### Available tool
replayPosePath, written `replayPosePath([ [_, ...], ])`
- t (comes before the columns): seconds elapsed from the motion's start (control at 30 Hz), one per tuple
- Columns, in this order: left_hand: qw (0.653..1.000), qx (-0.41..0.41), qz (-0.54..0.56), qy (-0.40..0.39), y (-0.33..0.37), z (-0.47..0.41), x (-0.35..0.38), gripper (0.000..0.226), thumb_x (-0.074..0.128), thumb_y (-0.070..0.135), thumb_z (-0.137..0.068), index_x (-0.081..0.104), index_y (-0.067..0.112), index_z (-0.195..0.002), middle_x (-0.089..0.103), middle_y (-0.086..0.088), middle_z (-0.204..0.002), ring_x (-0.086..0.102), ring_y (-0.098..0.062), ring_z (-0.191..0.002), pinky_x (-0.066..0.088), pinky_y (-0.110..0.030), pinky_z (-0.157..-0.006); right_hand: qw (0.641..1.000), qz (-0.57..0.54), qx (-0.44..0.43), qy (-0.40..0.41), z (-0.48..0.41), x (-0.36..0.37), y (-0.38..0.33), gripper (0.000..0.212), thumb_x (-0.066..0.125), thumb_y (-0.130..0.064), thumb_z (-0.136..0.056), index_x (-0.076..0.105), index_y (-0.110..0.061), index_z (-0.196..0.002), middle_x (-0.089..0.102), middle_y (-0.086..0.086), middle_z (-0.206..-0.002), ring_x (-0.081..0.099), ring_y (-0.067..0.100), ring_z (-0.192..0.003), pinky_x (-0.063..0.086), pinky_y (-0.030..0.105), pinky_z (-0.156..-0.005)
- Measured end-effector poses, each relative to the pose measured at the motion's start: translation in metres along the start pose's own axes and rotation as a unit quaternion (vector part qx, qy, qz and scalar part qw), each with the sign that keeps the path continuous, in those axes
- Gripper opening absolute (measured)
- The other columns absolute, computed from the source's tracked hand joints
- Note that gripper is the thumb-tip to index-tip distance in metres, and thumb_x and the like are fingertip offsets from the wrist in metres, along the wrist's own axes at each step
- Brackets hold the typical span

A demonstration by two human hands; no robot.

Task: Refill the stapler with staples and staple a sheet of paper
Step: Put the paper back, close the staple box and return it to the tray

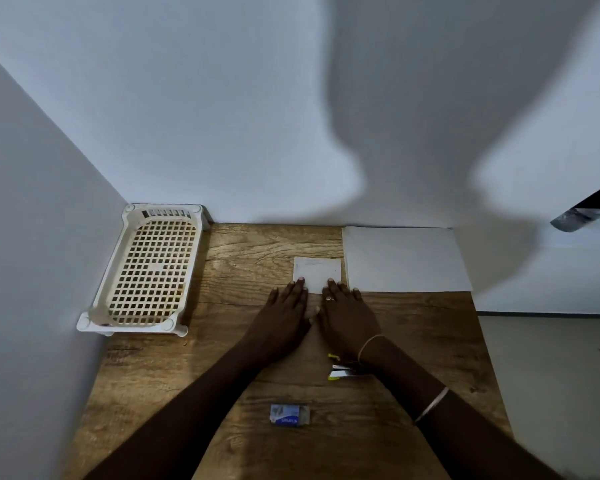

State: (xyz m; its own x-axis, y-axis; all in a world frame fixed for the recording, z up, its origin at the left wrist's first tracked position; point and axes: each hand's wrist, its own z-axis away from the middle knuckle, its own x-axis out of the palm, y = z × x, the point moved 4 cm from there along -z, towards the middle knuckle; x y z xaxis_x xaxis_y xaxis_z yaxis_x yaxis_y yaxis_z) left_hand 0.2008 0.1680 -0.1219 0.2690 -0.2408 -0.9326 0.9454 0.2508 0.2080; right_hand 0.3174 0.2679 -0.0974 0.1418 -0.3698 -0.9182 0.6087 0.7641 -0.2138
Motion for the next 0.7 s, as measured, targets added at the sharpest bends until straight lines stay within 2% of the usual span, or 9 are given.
replayPosePath([
  [0.13, 1.0, -0.004, 0.009, 0.0, -0.01, -0.027, -0.015, 0.073, 0.028, 0.049, -0.107, 0.003, 0.009, -0.162, -0.008, -0.011, -0.171, -0.002, -0.026, -0.158, 0.003, -0.048, -0.126, 1.0, 0.009, -0.005, -0.002, -0.032, -0.013, 0.007, 0.061, 0.029, -0.039, -0.107, 0.021, -0.01, -0.159, 0.011, 0.01, -0.17, 0.012, 0.027, -0.157, 0.01, 0.046, -0.126],
  [0.37, 1.0, -0.007, 0.006, -0.006, -0.019, -0.063, -0.036, 0.078, 0.034, 0.052, -0.106, 0.005, 0.005, -0.162, -0.007, -0.014, -0.171, 0.0, -0.028, -0.158, 0.005, -0.048, -0.128, 1.0, -0.02, 0.011, 0.013, -0.069, -0.029, 0.018, 0.058, 0.029, -0.038, -0.107, 0.027, -0.009, -0.157, 0.017, 0.009, -0.169, 0.016, 0.026, -0.156, 0.011, 0.045, -0.126],
  [0.7, 0.999, -0.009, 0.03, -0.003, -0.025, -0.072, -0.033, 0.082, 0.034, 0.056, -0.104, 0.001, 0.007, -0.162, -0.012, -0.012, -0.171, -0.005, -0.026, -0.158, 0.004, -0.047, -0.127, 0.998, -0.048, 0.019, 0.023, -0.082, -0.034, 0.022, 0.055, 0.03, -0.035, -0.108, 0.029, -0.01, -0.157, 0.019, 0.007, -0.169, 0.015, 0.024, -0.156, 0.011, 0.046, -0.127],
])
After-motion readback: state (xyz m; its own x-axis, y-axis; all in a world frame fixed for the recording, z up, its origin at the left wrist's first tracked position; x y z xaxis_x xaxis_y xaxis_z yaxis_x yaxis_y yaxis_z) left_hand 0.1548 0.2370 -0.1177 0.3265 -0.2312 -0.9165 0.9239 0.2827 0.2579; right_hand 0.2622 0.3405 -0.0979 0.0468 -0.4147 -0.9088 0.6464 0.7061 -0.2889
